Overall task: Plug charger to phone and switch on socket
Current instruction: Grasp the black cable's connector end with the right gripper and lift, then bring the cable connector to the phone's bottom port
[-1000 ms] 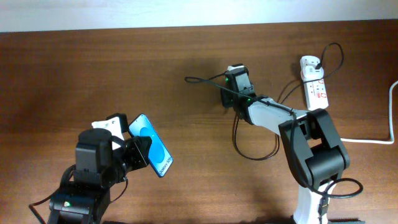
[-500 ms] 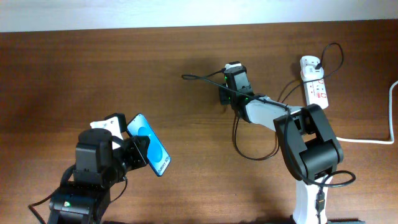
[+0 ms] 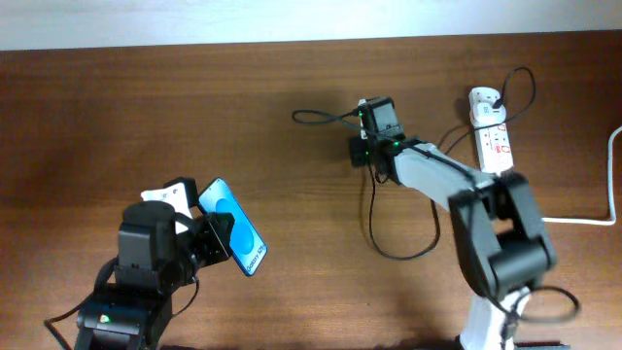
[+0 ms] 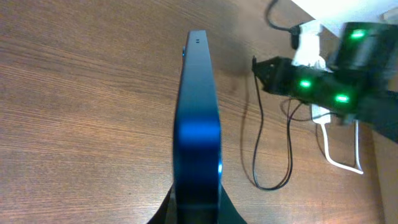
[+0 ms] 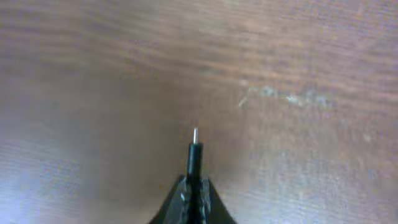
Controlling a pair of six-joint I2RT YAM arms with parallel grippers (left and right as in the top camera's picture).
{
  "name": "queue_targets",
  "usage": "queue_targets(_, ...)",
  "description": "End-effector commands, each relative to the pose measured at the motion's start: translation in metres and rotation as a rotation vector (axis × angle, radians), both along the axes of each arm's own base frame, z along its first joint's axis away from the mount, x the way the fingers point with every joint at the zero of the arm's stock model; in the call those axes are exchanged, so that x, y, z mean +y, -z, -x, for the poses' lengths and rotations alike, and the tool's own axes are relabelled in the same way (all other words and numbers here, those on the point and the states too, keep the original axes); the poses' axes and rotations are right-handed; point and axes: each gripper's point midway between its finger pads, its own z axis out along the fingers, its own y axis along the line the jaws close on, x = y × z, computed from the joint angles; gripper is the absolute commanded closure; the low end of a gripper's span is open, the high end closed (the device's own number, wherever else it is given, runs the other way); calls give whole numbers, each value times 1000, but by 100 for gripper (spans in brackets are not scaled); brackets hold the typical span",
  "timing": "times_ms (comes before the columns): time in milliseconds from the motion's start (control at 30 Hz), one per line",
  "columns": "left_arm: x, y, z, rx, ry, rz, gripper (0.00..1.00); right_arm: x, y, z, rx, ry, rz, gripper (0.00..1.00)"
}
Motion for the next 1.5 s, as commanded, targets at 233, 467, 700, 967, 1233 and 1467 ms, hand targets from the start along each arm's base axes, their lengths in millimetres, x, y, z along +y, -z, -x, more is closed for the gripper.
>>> queue_targets(233, -7, -18, -4, -39, -11, 80, 100, 21, -184, 137, 17, -342, -273, 96)
queue_targets(467, -9, -50, -28, -130, -119, 234, 100, 27, -215, 218, 118, -487, -400, 96)
queue_targets(700, -11, -33, -56, 26, -309, 428, 100, 65, -221, 256, 153, -718, -453, 96)
queue_targets(967, -16, -32, -68, 79, -314, 540, 100, 69, -189, 263, 135, -794, -229, 96)
queue_targets(1233, 17, 10, -41, 312, -485, 543, 100, 80, -185, 245, -111, -806, 194, 96)
queue_targets(1467, 17, 11, -40, 316, -487, 542, 100, 93, -170, 236, -159, -808, 373, 96)
